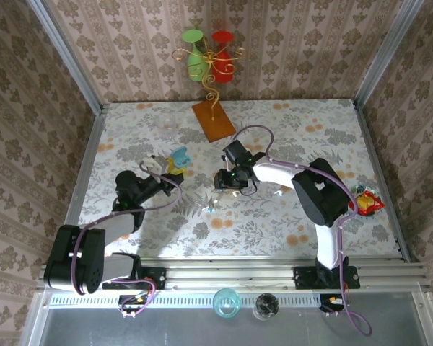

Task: Insert the wireless bluetooth earbuds into the charging case

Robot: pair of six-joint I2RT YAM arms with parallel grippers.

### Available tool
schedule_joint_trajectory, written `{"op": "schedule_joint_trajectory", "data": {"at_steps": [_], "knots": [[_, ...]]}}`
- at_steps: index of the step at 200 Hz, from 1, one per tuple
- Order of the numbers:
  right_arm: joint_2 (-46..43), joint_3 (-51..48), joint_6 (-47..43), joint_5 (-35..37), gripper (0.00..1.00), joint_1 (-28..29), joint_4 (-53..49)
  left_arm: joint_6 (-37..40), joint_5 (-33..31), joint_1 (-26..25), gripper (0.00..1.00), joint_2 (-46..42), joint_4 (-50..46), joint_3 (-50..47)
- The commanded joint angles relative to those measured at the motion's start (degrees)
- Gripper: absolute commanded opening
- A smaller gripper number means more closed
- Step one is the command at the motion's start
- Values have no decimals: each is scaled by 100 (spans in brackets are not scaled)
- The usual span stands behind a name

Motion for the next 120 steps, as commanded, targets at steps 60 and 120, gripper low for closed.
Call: {"op": "schedule_joint_trajectory", "data": {"at_steps": [60, 120], "knots": [[-45, 443, -1337, 915, 49, 266, -770, -241, -76, 376, 37, 39, 524, -162], [-74, 812, -2388, 2683, 49, 930, -1506, -677, -56, 1033, 37, 289, 1161, -178]]}}
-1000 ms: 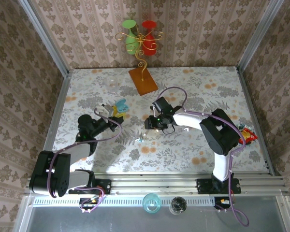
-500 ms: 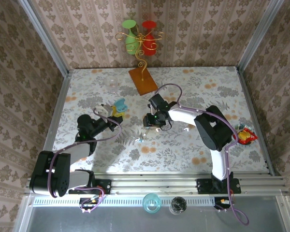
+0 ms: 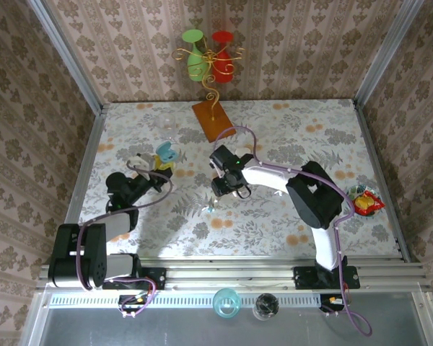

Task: Insert the wireless bluetooth earbuds into the charging case

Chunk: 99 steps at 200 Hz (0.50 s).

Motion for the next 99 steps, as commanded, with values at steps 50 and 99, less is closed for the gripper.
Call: {"op": "schedule_joint_trajectory", "data": {"at_steps": [50, 99], "knots": [[432, 1005, -941, 2236, 38, 755, -1299, -527, -72, 578, 37, 143, 723, -19], [881, 1515, -1066, 2610, 36, 933, -1677, -555, -9, 678, 37, 209, 695, 5]]}}
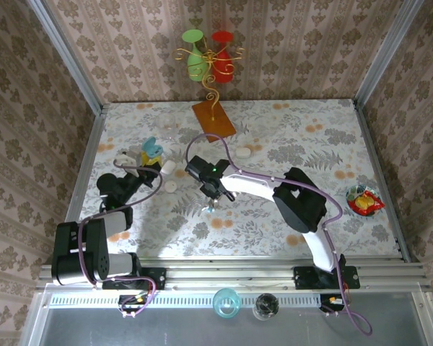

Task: Insert the wireless bluetooth earbuds into the charging case

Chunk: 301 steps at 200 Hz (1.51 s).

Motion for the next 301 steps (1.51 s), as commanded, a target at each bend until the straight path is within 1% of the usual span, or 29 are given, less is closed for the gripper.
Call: {"op": "schedule_joint_trajectory", "data": {"at_steps": [1, 32, 121, 145, 206, 280, 301], "knots": [[262, 316, -160, 506, 36, 56, -516, -127, 53, 59, 37, 58, 239, 9], [550, 623, -203, 795, 35, 136, -806, -158, 141, 68, 37, 109, 282, 11], [866, 1035, -414, 740, 33, 198, -950, -194, 207, 79, 37, 153, 367, -7], [946, 1054, -408, 819, 32, 197, -1009, -203, 233, 77, 37, 153, 380, 1], [1028, 979, -354, 982, 27, 197, -1018, -202, 248, 78, 37, 162, 431, -4], [1032, 1020, -278, 904, 20, 173, -1059, -191, 306, 81, 37, 171, 471, -25], [727, 781, -112, 487, 20, 78, -806, -187, 394, 67, 37, 184, 510, -26]]}}
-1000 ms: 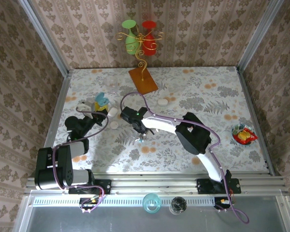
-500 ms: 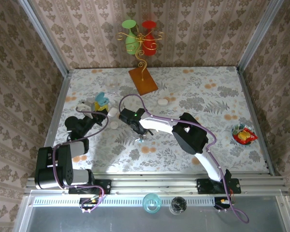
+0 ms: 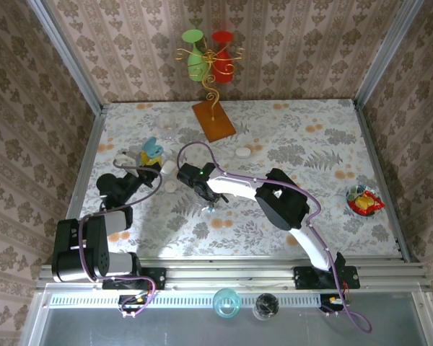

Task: Insert the wireless bluetooth earbuds into the charging case

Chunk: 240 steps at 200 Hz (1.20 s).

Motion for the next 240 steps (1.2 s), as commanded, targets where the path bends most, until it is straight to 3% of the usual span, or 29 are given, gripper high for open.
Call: {"op": "schedule_joint_trajectory", "data": {"at_steps": [1, 60, 147, 212, 240], "knots": [[-197, -129, 188, -379, 20, -112, 42, -78, 229, 29, 37, 50, 289, -26], [-1664, -1459, 1126, -2063, 20, -898, 1326, 64, 247, -443, 37, 142, 312, 79], [-3461, -3665, 2557, -6111, 21, -2723, 3510, 686, -56, -2008, 37, 940, 305, 735], [-4099, -4238, 3394, -7378, 20, -2960, 4566, 1005, 97, -2622, 36, 1520, 314, 1204], [-4236, -4287, 3777, -7541, 19, -2888, 5036, 1105, 124, -2776, 36, 1694, 330, 1314]]}}
